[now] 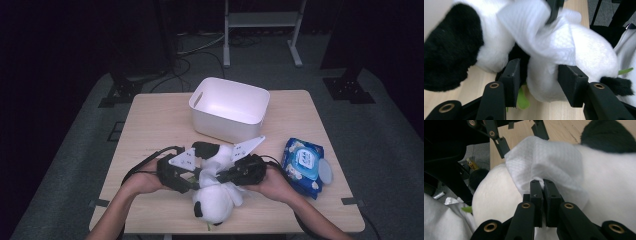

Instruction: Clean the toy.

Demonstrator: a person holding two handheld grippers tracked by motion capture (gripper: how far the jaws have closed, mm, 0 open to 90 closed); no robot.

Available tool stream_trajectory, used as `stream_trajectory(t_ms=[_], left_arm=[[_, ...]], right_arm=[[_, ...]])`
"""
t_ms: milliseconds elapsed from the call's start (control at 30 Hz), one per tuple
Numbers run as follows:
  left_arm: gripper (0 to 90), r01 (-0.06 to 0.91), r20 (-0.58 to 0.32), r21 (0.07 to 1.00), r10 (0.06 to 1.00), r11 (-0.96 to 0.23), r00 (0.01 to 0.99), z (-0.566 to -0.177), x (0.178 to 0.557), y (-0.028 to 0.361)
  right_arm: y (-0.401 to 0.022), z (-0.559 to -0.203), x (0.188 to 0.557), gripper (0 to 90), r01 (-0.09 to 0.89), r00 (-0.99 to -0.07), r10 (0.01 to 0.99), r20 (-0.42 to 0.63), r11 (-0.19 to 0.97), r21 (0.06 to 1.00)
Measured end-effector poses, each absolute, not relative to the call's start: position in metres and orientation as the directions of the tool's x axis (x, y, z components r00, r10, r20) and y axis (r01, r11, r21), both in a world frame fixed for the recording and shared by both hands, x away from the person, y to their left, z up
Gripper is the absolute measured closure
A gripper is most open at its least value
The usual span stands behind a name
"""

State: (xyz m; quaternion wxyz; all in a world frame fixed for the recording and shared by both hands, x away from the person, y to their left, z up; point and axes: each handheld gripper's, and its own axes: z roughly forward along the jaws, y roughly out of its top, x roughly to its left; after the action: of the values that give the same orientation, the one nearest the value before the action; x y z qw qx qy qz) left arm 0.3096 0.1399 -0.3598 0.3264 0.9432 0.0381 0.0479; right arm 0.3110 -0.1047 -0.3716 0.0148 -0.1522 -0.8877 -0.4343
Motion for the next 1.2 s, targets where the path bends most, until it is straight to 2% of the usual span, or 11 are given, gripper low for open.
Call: stream_trajectory(t_ms=[200,467,633,767,933,1200], left_arm=[[51.8,0.091,0.031,0.659,0.147,-0.747,0.989,-0.375,0.309,0.153],[54.8,0.124,0.023,0.696,0.195,-0.707,0.981,-0.394,0.31,0.161],[53.6,0.171,0.006,0.731,0.257,-0.66,0.966,-0.412,0.314,0.163],[52.9,0.174,0.003,0.716,0.252,-0.676,0.968,-0.428,0.315,0.15],[50.2,0.176,0.0,0.74,0.263,-0.649,0.965,-0.423,0.317,0.155],[46.0,0.177,0.012,0.733,0.273,-0.657,0.962,-0.413,0.317,0.163]], right_arm=[[-0.114,-0.369,0.307,86.2,0.294,-0.953,0.237,0.19,0.561,0.774],[-0.103,-0.368,0.297,86.1,0.252,-0.967,0.178,0.181,0.592,0.766],[-0.1,-0.365,0.301,86.2,0.248,-0.965,0.221,0.142,0.587,0.771],[-0.098,-0.368,0.31,86.1,0.268,-0.955,0.266,0.129,0.597,0.756],[-0.102,-0.368,0.313,86.1,0.258,-0.956,0.275,0.103,0.616,0.745],[-0.119,-0.361,0.319,86.0,0.299,-0.942,0.304,0.143,0.564,0.77]])
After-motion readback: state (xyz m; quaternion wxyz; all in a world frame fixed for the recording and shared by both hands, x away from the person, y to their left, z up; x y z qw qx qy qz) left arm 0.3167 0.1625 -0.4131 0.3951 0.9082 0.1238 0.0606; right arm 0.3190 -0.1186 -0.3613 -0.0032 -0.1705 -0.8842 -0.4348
